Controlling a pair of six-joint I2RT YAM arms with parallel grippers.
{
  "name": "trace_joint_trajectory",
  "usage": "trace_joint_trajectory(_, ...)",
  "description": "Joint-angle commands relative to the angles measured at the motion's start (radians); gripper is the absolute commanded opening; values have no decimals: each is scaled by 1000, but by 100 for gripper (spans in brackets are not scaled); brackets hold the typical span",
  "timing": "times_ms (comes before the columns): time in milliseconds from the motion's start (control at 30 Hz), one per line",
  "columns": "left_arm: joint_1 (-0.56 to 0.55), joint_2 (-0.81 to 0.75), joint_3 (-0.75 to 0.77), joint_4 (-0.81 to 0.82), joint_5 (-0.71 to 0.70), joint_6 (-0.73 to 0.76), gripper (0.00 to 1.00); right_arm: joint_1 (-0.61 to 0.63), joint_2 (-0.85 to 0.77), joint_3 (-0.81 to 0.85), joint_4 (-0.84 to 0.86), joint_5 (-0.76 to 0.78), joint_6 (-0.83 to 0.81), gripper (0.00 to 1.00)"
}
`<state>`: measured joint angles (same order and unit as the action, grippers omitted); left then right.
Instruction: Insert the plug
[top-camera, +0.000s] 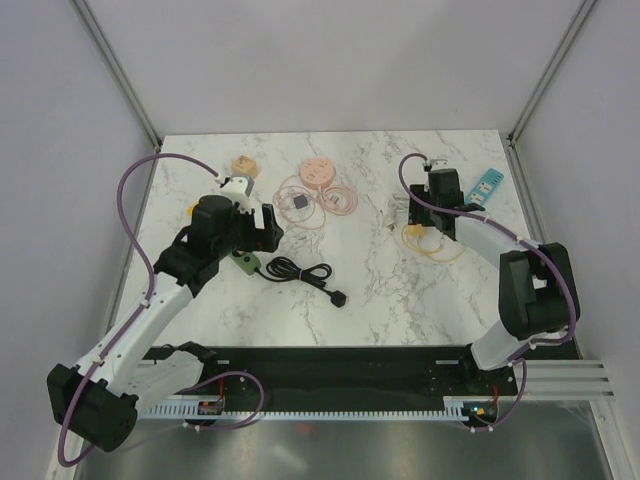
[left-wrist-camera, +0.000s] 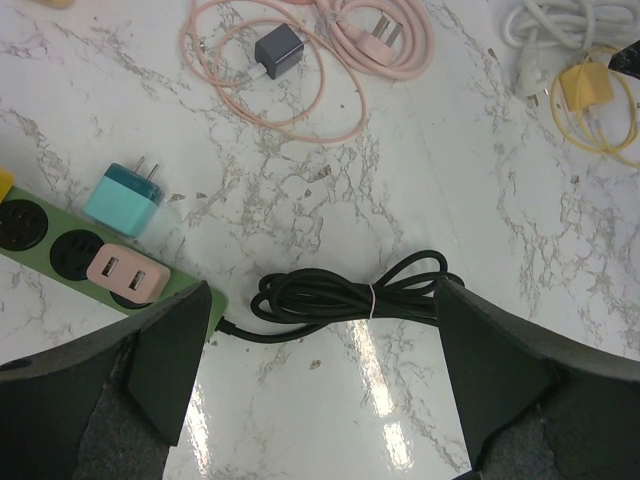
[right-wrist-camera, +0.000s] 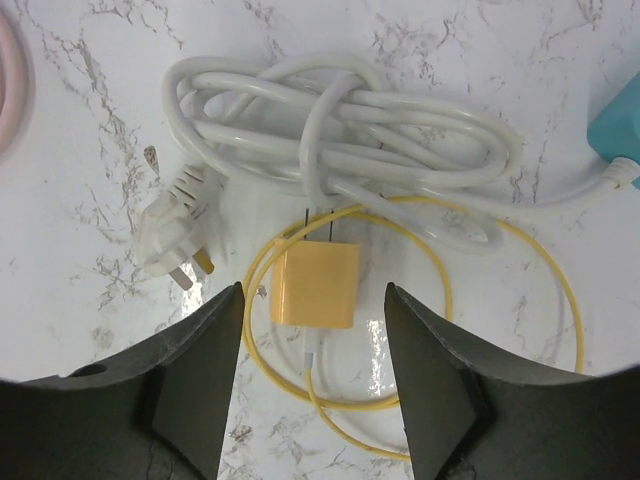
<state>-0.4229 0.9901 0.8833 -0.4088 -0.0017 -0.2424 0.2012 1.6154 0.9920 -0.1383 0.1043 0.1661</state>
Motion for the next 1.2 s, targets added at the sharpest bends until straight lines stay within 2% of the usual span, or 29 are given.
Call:
trace_joint_trajectory(0,-1,7,8,38,-4,-15,100,-8,17,34,-43,40,-22,66)
trace_joint_trajectory(333,0,16,17,39,-3,-14,100,-6,95,33,-52,0,-13,69)
trace_joint_trajectory(633,3,18,17,39,-12,-46,98,-6,169,48,2,-2,-20,61)
trace_joint_trajectory(767,3,18,22,39,-3,-61,95,-6,167,54,-1,11,-33,49)
trace_joint_trajectory(800,3,19,23,39,31,-64,94,-6,160,57,-7,14,-34,38)
trace_joint_trajectory(867,3,22,29,39,81,-72,92,-2,120,85,-73,34,-33,24)
trace_joint_trajectory(967,3,45,49,41,218,-98,88,26,64,172,-251,95,-5,17)
trace_joint_trajectory(1000,3,54,60,42,292,-110,86,35,45,197,-358,91,4,16)
trace_joint_trajectory(1167,3,125,161,47,482,-195,77,164,-78,206,-503,115,-5,7)
